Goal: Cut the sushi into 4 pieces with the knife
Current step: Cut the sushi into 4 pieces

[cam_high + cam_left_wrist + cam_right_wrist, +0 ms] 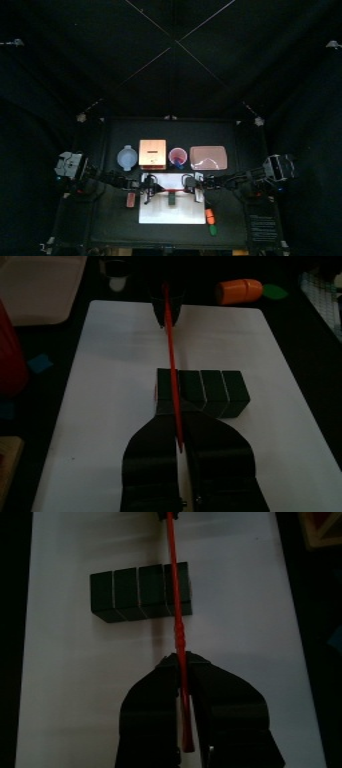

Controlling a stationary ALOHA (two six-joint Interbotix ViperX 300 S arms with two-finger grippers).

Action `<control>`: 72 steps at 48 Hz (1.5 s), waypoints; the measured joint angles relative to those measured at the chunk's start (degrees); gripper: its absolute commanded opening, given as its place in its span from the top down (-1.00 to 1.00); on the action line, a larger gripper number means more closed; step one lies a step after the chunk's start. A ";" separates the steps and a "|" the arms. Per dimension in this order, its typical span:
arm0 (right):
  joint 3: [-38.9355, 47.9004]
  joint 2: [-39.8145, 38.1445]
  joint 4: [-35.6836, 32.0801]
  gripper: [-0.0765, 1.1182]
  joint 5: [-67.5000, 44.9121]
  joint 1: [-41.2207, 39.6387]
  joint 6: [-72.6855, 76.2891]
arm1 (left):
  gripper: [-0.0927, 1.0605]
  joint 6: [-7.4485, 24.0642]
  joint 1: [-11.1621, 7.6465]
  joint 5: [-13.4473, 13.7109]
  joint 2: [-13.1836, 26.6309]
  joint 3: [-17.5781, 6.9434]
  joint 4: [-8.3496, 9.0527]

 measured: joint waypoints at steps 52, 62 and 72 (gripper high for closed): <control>-2.64 5.98 -2.20 0.65 2.37 -3.34 -0.62 | 0.40 1.67 2.37 1.93 4.13 -1.23 -3.69; -2.81 4.13 -3.78 0.65 4.22 -5.27 -0.44 | 0.40 2.64 4.57 2.46 2.90 -1.23 -2.72; -2.99 -0.79 -3.60 0.65 7.29 -4.66 -0.35 | 0.40 2.64 4.22 3.60 -1.49 -1.05 -2.46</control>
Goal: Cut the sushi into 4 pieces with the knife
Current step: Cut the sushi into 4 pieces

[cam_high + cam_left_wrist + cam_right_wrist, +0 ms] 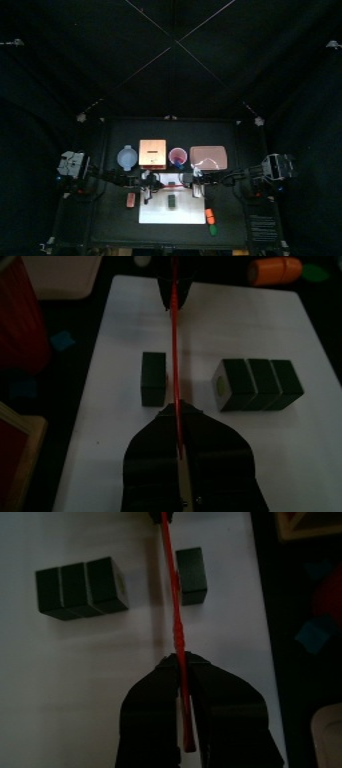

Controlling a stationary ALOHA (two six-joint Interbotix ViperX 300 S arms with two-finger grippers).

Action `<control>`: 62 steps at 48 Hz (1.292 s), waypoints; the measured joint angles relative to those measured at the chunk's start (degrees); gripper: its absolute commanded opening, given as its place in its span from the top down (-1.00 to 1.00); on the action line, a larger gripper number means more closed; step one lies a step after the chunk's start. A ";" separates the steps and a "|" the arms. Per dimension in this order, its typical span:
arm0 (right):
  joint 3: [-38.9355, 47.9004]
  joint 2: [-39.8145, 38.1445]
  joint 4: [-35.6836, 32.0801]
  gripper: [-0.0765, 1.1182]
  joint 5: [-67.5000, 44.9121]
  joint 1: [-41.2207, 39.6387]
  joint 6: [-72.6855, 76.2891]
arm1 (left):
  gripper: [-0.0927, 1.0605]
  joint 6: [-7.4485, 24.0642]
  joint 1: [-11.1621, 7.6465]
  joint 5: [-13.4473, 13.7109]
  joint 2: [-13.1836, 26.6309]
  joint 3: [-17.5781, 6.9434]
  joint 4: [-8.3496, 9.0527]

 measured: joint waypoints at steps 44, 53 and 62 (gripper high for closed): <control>-0.35 0.53 3.60 0.65 -1.58 6.50 0.35 | 0.40 -0.70 -9.32 1.05 -1.49 0.09 -2.37; -0.35 0.79 3.60 0.65 -1.58 6.50 0.44 | 0.40 -0.70 -9.84 0.97 -0.70 -0.18 -3.43; -0.44 1.32 3.69 0.65 -1.49 6.94 0.44 | 0.40 -0.79 -10.90 0.62 0.35 -0.53 -4.13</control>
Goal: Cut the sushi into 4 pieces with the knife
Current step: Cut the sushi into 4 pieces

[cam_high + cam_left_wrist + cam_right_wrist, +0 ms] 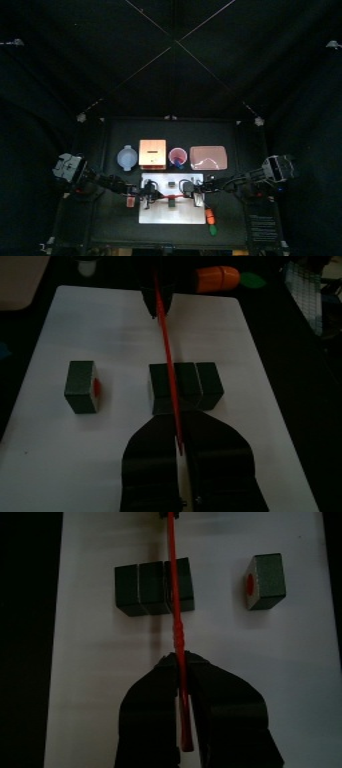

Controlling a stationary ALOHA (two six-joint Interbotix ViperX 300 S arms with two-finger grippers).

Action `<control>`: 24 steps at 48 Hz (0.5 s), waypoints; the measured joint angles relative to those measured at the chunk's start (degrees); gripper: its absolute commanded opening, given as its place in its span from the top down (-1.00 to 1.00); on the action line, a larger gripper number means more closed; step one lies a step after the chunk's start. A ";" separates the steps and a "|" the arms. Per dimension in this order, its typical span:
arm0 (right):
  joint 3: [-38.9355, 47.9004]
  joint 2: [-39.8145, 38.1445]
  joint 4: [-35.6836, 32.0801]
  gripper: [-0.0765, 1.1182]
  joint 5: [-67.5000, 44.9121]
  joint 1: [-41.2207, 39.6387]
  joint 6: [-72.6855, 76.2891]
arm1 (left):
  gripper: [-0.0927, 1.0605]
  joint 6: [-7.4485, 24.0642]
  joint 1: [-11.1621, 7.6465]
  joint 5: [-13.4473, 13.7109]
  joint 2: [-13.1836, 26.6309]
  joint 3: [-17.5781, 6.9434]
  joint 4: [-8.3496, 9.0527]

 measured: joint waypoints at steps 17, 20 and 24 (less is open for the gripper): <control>-0.88 4.39 0.70 0.65 -0.18 0.62 0.09 | 0.40 -0.09 -0.88 1.23 3.43 -1.32 -1.32; -0.97 5.01 0.79 0.65 -0.18 0.62 0.00 | 0.40 0.18 -0.70 1.67 4.22 -1.49 -1.58; -1.05 5.89 0.79 0.65 -0.18 0.53 -0.09 | 0.40 0.18 -0.62 1.67 5.45 -1.76 -1.76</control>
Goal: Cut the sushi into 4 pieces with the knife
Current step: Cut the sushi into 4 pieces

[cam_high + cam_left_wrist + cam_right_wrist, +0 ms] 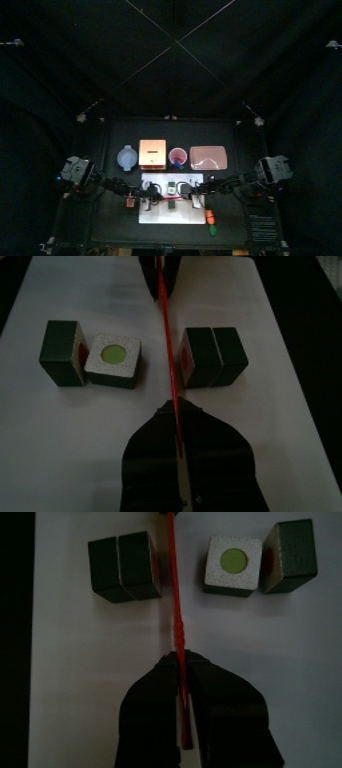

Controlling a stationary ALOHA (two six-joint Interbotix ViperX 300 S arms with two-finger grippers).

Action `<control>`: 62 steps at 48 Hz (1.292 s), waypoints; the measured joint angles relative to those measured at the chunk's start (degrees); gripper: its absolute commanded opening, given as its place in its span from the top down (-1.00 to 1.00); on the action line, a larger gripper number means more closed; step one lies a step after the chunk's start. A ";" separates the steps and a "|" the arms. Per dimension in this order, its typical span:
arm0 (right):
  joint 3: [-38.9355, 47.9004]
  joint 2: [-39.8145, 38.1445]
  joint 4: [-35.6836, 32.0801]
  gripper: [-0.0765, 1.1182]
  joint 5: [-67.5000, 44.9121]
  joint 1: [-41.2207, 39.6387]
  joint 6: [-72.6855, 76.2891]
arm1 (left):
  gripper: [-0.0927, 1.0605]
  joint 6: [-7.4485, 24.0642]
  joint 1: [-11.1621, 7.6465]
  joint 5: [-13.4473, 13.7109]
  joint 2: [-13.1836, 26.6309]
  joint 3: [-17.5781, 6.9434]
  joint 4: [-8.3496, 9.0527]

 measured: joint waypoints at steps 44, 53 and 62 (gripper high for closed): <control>0.09 -0.53 -2.37 0.65 0.70 -4.31 0.00 | 0.41 0.70 8.88 0.53 -0.26 0.18 5.80; -1.14 -2.81 -2.37 0.65 3.43 -4.66 0.00 | 0.41 0.97 9.58 3.34 -3.87 0.44 6.50; -2.72 -5.80 -2.29 0.65 7.73 -3.69 0.00 | 0.41 0.62 9.05 7.73 -9.58 0.62 8.88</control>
